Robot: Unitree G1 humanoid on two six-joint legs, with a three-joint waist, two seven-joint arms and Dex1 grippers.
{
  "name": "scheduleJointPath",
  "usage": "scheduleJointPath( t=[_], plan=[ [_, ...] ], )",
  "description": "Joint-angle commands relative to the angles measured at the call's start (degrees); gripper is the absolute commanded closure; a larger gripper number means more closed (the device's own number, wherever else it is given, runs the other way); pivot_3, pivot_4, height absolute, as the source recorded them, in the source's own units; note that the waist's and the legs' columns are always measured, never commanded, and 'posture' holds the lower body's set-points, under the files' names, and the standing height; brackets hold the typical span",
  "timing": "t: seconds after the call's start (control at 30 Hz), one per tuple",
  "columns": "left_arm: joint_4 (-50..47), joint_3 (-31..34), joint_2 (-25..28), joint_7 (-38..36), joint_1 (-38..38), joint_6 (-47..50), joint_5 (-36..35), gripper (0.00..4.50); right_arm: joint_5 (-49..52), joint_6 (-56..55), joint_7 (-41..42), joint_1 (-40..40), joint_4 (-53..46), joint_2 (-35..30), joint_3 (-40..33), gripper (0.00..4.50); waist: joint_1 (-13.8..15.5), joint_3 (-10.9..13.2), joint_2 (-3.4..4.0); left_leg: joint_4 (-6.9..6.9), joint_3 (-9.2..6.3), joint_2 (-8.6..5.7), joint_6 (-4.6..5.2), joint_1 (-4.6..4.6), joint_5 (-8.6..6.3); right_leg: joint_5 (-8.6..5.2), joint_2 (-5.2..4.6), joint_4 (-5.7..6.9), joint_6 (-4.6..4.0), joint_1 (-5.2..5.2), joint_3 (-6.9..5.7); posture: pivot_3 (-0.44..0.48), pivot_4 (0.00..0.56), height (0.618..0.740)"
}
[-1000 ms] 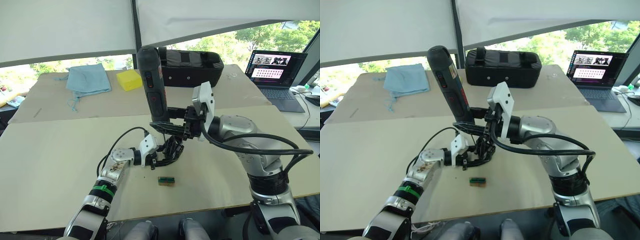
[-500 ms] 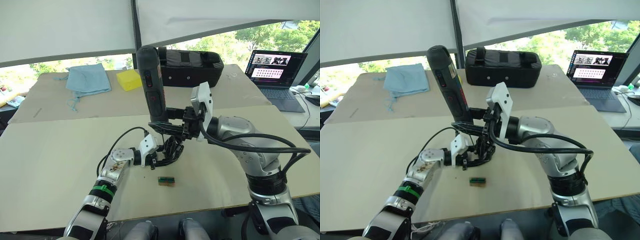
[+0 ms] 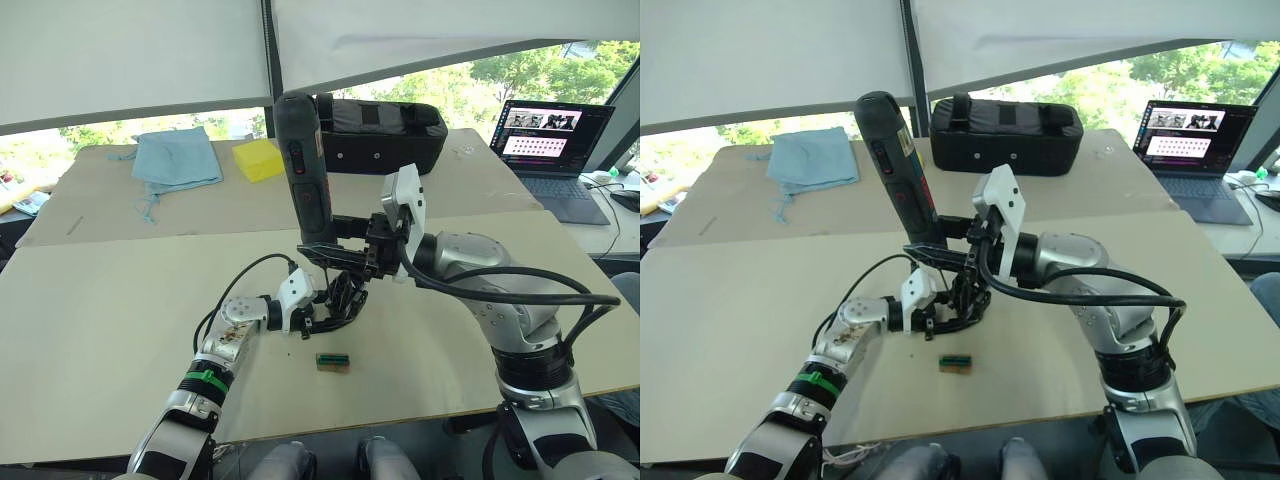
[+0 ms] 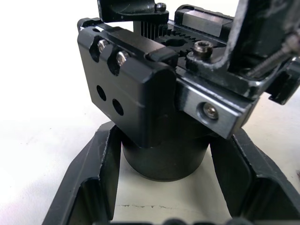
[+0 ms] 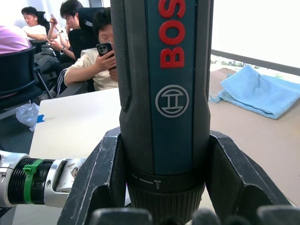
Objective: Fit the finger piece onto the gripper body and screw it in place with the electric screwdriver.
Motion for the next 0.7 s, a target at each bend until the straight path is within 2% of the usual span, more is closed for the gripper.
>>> scheduleJointPath(
  t=[0.03, 0.7],
  plan=[
    [0.50, 0.09, 0.41, 0.63, -0.56, 0.06, 0.26, 2.22, -0.31, -2.01, 0.52, -0.68, -1.03, -0.37, -1.15, 2.58, 0.00, 0.00, 0.00, 0.00, 0.00, 0.00, 0.00, 0.00, 0.00, 0.00, 0.00, 0.00, 0.00, 0.00, 0.00, 0.000, 0.150, 0.740],
    [-0.07, 0.22, 0.55, 0.87, -0.22, 0.08, 0.21, 2.22, -1.76, -2.19, 0.72, 0.34, -0.55, 0.83, -0.98, 2.58, 0.00, 0.00, 0.00, 0.00, 0.00, 0.00, 0.00, 0.00, 0.00, 0.00, 0.00, 0.00, 0.00, 0.00, 0.00, 0.000, 0.150, 0.740]
  ],
)
